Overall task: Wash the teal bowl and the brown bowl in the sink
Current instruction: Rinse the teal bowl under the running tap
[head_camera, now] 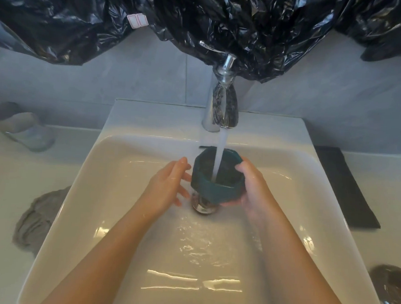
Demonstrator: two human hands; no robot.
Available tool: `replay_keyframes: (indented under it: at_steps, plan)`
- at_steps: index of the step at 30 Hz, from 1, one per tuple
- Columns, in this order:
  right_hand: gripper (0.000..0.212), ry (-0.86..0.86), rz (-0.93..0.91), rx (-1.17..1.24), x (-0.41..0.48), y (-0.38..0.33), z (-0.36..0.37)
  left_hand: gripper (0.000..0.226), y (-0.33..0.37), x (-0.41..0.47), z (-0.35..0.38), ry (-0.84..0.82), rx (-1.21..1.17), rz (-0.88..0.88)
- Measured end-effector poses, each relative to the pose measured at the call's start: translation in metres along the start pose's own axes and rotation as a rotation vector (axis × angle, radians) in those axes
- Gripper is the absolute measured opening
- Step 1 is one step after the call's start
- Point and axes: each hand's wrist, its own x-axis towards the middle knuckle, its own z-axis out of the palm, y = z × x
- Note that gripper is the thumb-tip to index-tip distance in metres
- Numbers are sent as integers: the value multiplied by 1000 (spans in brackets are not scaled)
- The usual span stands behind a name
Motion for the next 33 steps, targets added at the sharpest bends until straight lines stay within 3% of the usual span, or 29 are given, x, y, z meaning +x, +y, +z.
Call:
replay_keyframes:
  at_steps: [5, 8, 12, 16, 22, 27, 33]
  plan:
    - [27, -24, 36, -112, -3, -5, -5, 17, -2, 5, -7, 138, -18, 32]
    - [27, 6, 15, -4, -2, -5, -5, 17, -3, 5, -8, 171, -40, 49]
    - [31, -54, 18, -136, -3, -1, -4, 20, -1, 4, -4, 150, -47, 53]
    - [30, 4, -10, -85, 0, -2, -5, 19, -1, 3, -6, 195, -31, 110]
    - [31, -46, -16, -107, 0, 0, -6, 33, 36, -2, -16, 344, 146, 475]
    - [34, -99, -45, -83, 2, 2, -6, 56, 95, 4, -12, 345, 174, 731]
    - [34, -90, -41, -75, 5, 3, -9, 56, 125, 16, -6, 395, 365, 837]
